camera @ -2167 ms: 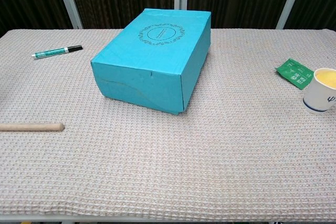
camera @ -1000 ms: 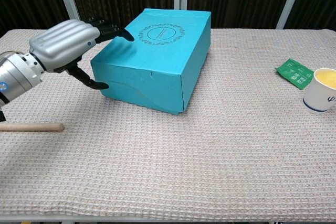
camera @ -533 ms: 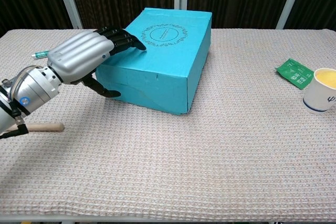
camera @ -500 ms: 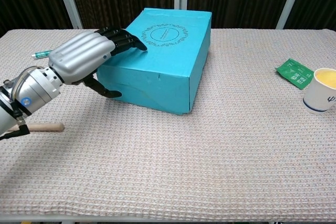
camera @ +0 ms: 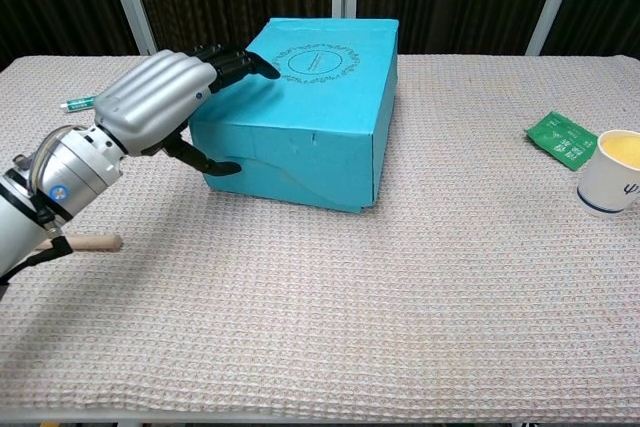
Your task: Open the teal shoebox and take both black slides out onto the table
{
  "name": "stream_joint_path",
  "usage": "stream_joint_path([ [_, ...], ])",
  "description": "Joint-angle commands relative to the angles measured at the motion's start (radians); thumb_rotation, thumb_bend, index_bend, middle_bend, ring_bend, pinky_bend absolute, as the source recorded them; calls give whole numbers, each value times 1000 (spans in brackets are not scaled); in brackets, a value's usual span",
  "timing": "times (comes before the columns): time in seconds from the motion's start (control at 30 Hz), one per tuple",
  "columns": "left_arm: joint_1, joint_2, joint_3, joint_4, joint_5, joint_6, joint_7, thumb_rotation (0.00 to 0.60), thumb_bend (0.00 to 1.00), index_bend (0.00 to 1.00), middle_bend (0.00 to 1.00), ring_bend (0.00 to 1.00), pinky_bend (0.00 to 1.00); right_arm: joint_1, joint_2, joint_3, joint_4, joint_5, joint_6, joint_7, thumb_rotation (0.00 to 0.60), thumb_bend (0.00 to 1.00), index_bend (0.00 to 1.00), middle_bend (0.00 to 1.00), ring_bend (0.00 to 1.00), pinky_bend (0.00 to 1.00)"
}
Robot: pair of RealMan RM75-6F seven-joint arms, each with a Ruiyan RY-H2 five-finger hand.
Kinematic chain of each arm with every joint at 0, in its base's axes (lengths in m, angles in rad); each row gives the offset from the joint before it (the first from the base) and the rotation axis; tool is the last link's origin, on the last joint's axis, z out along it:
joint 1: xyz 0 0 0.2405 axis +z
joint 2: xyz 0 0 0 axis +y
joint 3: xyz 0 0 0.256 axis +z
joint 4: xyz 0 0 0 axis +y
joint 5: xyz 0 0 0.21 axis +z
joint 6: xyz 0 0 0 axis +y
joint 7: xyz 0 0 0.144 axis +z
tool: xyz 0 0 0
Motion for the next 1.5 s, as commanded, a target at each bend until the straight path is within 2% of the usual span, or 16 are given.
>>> stream_joint_path([
  [0.03, -3, -5, 1, 9, -4, 3, -2, 600, 123, 176, 164, 107, 176, -1, 0, 0, -1, 0, 2, 0, 600, 101, 8, 86, 14, 85],
  [0.17, -7, -10, 4, 15, -11, 5, -23, 600, 148, 186, 175, 112, 183, -3, 1, 0, -2, -2, 7, 2, 600, 101, 8, 86, 14, 85],
  [0.3, 1, -19, 9, 36, -13, 29, -61, 600, 234, 237, 246, 186, 244, -4, 0, -1, -1, 0, 5, 2, 600, 101, 8, 90, 26, 85],
  [0.47, 10, -24, 12, 53, -23, 35, -93, 600, 310, 292, 287, 215, 271, 1, -1, -1, -3, -1, -2, -3, 600, 101, 8, 94, 26, 85],
  [0.67, 21, -31, 6, 54, -43, 41, -136, 600, 333, 323, 329, 253, 296, 2, 0, 0, -9, 0, -2, -11, 600, 101, 8, 99, 26, 85],
  [0.8, 34, -31, -17, 20, -73, 49, -217, 600, 336, 331, 358, 291, 320, 1, 2, 0, -12, 2, -2, -12, 600, 101, 11, 100, 26, 85],
  [1.0, 46, 2, -63, -82, -126, 35, -320, 600, 335, 332, 362, 291, 321, 3, 2, 1, -14, 3, -4, -14, 600, 101, 14, 100, 26, 85],
  [1.27, 67, 61, -99, -215, -183, -23, -363, 600, 334, 332, 362, 291, 320, 5, 2, 1, -15, 5, -8, -16, 600, 101, 19, 100, 26, 85],
  [1.37, 82, 95, -146, -341, -254, -97, -434, 600, 335, 331, 363, 291, 320, 6, 1, 2, -16, 4, -8, -17, 600, 101, 20, 100, 26, 85],
  [1.5, 96, 166, -203, -509, -338, -184, -462, 600, 335, 331, 363, 291, 321, 7, 1, 1, -16, 2, -10, -19, 600, 101, 20, 100, 26, 85],
])
